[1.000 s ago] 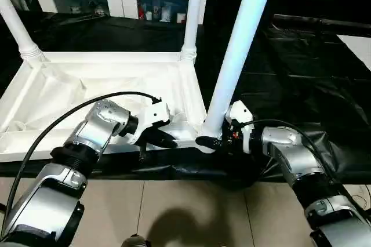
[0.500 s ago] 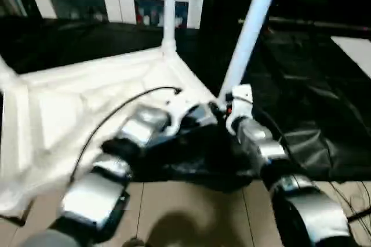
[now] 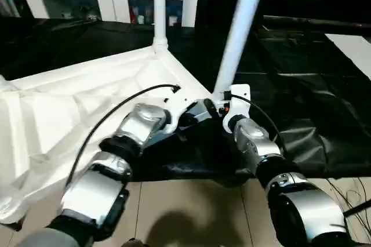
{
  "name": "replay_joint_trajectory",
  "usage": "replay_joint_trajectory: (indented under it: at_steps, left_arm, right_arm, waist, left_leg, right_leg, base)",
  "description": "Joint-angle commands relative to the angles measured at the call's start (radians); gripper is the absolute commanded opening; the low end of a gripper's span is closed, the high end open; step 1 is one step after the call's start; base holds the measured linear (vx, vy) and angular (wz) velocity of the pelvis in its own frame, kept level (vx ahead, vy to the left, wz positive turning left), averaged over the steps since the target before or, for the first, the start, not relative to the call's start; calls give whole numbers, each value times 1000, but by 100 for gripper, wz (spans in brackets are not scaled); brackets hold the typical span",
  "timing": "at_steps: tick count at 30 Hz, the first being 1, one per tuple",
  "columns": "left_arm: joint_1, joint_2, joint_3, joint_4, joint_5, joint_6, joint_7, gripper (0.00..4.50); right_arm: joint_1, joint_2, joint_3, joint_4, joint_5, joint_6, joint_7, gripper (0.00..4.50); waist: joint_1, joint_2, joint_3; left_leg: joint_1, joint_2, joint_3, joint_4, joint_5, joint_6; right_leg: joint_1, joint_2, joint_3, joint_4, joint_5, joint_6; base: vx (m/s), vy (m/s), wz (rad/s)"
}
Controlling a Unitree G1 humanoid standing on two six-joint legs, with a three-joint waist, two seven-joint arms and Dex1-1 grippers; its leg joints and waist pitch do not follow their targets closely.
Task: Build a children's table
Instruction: Rotate leg to tighten
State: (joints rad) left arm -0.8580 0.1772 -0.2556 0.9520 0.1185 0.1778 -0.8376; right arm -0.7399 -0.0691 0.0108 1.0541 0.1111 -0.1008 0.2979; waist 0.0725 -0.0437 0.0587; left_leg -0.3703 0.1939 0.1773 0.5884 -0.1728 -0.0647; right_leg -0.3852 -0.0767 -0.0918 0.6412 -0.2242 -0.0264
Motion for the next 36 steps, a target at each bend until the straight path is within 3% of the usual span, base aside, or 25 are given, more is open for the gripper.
replay_joint_trajectory:
  at_steps: [1, 6, 10, 15, 18, 20, 21, 26, 36]
  left_arm:
    - [25, 33, -23, -63, -13, -51, -134, 0]
    - [45, 95, -59, -113, -28, -99, -308, 0]
    - [72, 146, -93, -174, -44, -126, -447, 0]
    - [87, 168, -93, -221, -61, -121, -512, 0]
    - [88, 169, -88, -221, -63, -122, -526, 0]
    - [89, 171, -92, -221, -61, -124, -528, 0]
    - [89, 171, -92, -221, -61, -124, -528, 0]
    - [95, 175, -93, -229, -62, -119, -533, 0]
    - [113, 187, -91, -248, -62, -106, -544, 0]
  right_arm:
    - [51, -66, 31, -112, -7, 23, 153, 394]
    - [170, -179, 97, -310, 41, 78, 487, 394]
    - [221, -243, 147, -397, 63, 96, 649, 394]
    - [230, -248, 151, -444, 74, 115, 697, 394]
    - [227, -241, 147, -449, 73, 127, 707, 394]
    - [226, -244, 156, -447, 71, 136, 728, 394]
    - [226, -244, 156, -447, 71, 136, 728, 369]
    - [229, -254, 168, -443, 62, 139, 742, 337]
    - [239, -247, 160, -449, 60, 158, 739, 277]
  waist:
    - [6, -2, -68]
    - [13, 1, -73]
    - [17, 4, -74]
    - [20, 13, -69]
    - [21, 12, -70]
    - [22, 10, -70]
    - [22, 9, -71]
    - [24, 8, -74]
    - [24, 9, -74]
  left_leg:
    - [10, 46, -9, -61, -117, 77]
    - [9, 51, -12, -59, -81, 118]
    - [7, 53, -10, -54, -62, 139]
    - [16, 59, -10, -62, -145, 79]
    - [17, 58, -10, -64, -147, 62]
    - [13, 55, -10, -63, -135, 61]
    - [12, 54, -10, -62, -126, 64]
    - [11, 54, -10, -58, -90, 80]
    - [12, 54, -10, -57, -89, 80]
  right_leg:
    - [52, -85, 66, -84, -38, -214]
    - [57, -84, 63, -69, 78, -242]
    - [57, -83, 60, -65, 140, -272]
    - [48, -87, 62, -76, 16, -275]
    - [48, -87, 62, -75, 19, -276]
    - [52, -87, 62, -74, 27, -271]
    - [54, -88, 62, -73, 39, -270]
    - [54, -87, 61, -67, 90, -275]
    - [54, -87, 60, -67, 84, -275]
  base:
    - [0, 0, 0]
    - [0, 0, 0]
    - [0, 0, 0]
    - [0, 0, 0]
    - [0, 0, 0]
    - [0, 0, 0]
    - [0, 0, 0]
    - [0, 0, 0]
    - [0, 0, 0]
